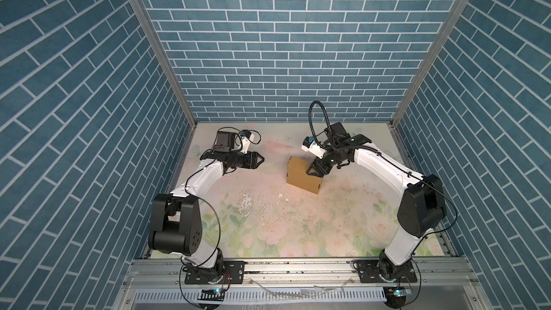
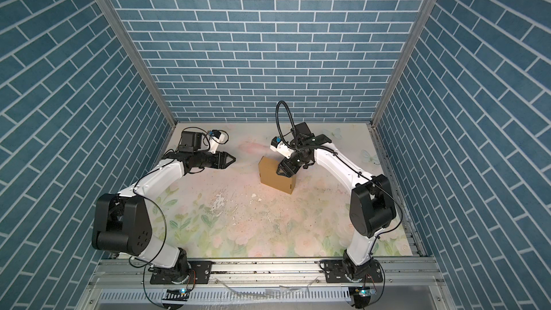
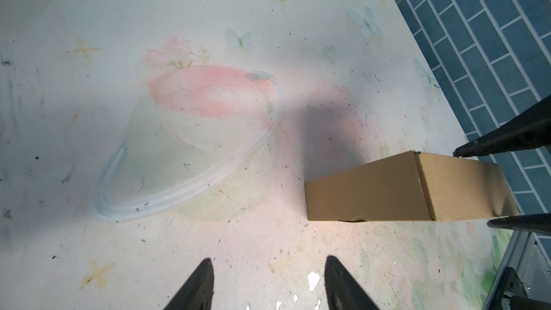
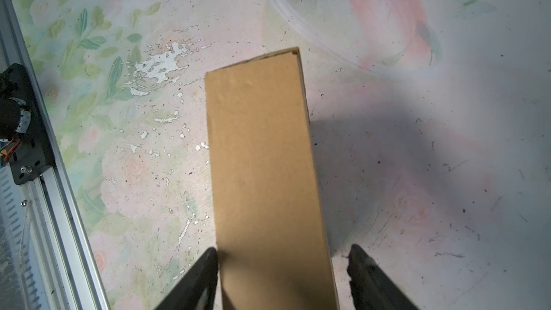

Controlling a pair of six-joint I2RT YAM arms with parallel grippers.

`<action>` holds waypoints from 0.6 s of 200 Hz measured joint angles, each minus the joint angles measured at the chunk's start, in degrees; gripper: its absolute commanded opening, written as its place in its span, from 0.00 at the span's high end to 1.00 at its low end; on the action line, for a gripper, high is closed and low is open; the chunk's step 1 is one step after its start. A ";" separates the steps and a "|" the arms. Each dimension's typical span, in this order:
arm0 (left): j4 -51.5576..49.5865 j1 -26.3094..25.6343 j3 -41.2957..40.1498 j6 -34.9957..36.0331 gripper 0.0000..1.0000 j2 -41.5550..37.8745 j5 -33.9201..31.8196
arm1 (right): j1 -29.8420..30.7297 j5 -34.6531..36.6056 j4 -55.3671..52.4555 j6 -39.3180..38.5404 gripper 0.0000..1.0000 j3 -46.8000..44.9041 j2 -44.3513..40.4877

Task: Assemble paper box
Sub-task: Turn over the paper box at the center of the table.

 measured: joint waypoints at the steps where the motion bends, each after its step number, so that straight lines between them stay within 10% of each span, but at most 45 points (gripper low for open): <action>1: 0.00 0.00 -0.02 -0.02 0.34 0.00 0.00 | 0.02 0.00 -0.09 0.00 0.32 0.09 0.11; 120: 1.11 0.15 -1.29 2.91 0.28 0.02 -1.55 | 2.62 3.43 -2.75 -4.39 0.53 5.42 5.07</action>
